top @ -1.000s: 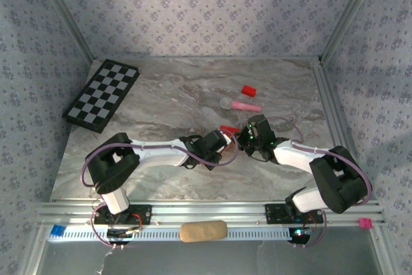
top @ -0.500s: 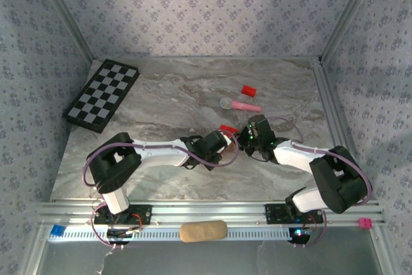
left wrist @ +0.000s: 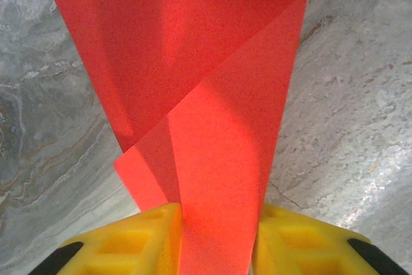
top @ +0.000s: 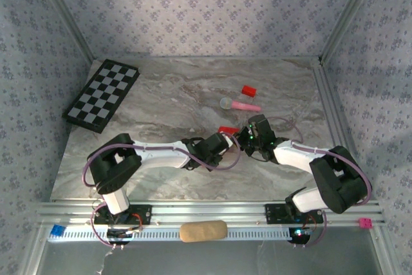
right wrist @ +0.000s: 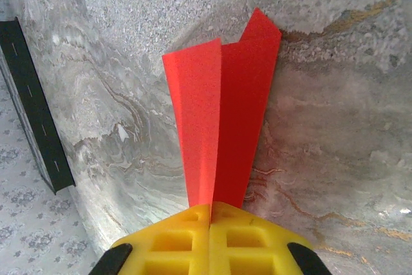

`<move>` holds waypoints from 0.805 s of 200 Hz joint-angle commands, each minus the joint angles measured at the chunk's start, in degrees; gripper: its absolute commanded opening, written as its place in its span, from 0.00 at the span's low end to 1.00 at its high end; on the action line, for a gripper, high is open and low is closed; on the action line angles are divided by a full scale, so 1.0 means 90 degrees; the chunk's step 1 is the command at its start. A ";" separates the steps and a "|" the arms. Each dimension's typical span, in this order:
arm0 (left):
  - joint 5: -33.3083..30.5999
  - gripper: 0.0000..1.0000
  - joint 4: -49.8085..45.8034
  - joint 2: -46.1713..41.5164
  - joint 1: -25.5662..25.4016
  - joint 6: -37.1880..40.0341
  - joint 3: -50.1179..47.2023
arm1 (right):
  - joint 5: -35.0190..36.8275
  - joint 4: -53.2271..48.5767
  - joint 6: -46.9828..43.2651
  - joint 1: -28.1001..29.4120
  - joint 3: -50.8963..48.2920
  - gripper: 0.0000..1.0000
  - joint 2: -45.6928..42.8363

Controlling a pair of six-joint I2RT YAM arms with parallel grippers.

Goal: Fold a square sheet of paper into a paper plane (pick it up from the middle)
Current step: Fold the wing for the fifth time at the center of the table.

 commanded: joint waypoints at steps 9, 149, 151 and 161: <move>-0.0211 0.27 0.0004 -0.0057 -0.0084 0.0132 -0.0037 | -0.0038 -0.0008 0.0038 -0.0035 0.0087 0.00 -0.0128; -0.0223 0.10 0.0206 -0.0087 -0.0115 -0.0326 -0.0126 | 0.0243 -0.0975 -0.0473 -0.0138 0.0239 0.23 -0.0594; -0.0222 0.10 0.0212 -0.0079 -0.0114 -0.0337 -0.0125 | 0.0259 -0.1014 -0.0490 -0.0149 0.0235 0.24 -0.0617; -0.0213 0.09 0.0218 -0.0077 -0.0117 -0.0386 -0.0119 | 0.0339 -0.1226 -0.0575 -0.0197 0.0233 0.28 -0.0748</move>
